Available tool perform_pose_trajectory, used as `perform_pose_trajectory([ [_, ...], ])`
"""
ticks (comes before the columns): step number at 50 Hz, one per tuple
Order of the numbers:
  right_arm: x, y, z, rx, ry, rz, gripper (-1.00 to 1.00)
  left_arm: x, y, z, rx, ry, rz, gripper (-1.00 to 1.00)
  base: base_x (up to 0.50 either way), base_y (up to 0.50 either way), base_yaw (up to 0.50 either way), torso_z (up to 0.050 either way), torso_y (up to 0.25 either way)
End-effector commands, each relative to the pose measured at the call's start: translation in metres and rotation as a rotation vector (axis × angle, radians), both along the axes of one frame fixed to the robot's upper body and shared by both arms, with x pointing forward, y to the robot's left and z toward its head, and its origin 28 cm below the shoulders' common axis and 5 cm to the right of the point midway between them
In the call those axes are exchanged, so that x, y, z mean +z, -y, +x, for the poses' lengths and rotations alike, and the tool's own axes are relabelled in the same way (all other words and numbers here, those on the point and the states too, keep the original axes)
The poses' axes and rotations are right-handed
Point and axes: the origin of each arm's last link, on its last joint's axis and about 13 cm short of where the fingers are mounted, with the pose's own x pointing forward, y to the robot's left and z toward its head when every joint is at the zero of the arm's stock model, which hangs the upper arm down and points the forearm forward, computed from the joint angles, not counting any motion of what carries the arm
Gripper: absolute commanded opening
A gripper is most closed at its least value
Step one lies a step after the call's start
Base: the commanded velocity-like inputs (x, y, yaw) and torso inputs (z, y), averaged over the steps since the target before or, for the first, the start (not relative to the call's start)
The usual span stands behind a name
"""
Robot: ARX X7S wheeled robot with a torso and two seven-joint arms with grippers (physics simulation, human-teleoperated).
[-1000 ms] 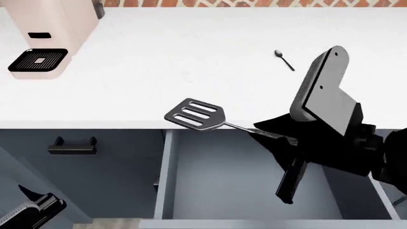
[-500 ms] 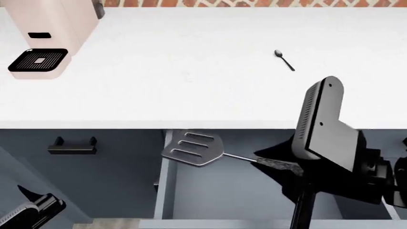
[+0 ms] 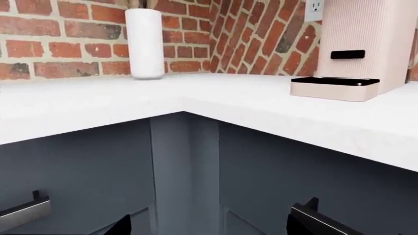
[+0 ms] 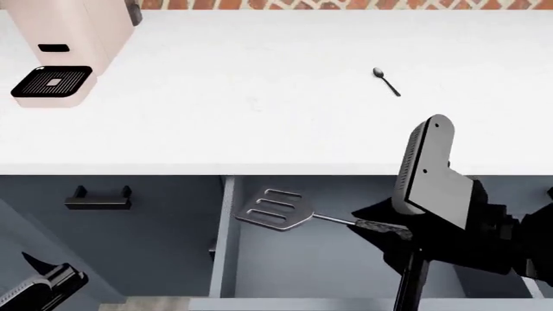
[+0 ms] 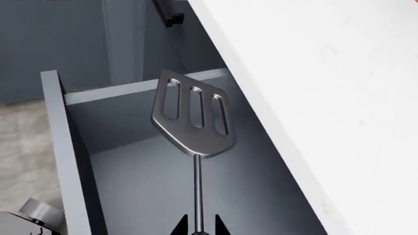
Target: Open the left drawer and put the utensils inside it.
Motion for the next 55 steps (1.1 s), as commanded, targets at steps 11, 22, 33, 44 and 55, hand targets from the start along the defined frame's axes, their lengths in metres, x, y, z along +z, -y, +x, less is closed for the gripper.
perform_pose_trajectory([
  [11, -0.014, 0.004, 0.007, -0.034, -0.032, -0.012, -1.00, -0.001, 0.000, 0.000, 0.002, 0.000, 0.000, 1.00, 0.00, 0.00, 0.00, 0.000, 0.000],
  [22, -0.020, 0.004, 0.018, -0.067, -0.043, -0.032, -1.00, 0.000, 0.000, -0.001, 0.007, 0.002, 0.001, 1.00, 0.00, 0.00, 0.00, 0.000, 0.000],
  [33, -0.025, 0.004, 0.029, -0.081, -0.071, -0.036, -1.00, 0.001, 0.000, -0.002, 0.017, 0.000, -0.006, 1.00, 0.00, 0.00, 0.00, 0.000, 0.000],
  [44, -0.032, 0.005, 0.034, -0.089, -0.076, -0.022, -1.00, -0.002, -0.001, 0.000, 0.017, -0.019, -0.018, 1.00, 0.00, 0.00, 0.00, 0.000, 0.000],
  [55, -0.039, 0.003, 0.041, -0.089, -0.072, -0.014, -1.00, -0.003, -0.002, -0.001, 0.015, -0.021, -0.020, 1.00, 0.00, 0.00, 0.00, 0.000, 0.000],
])
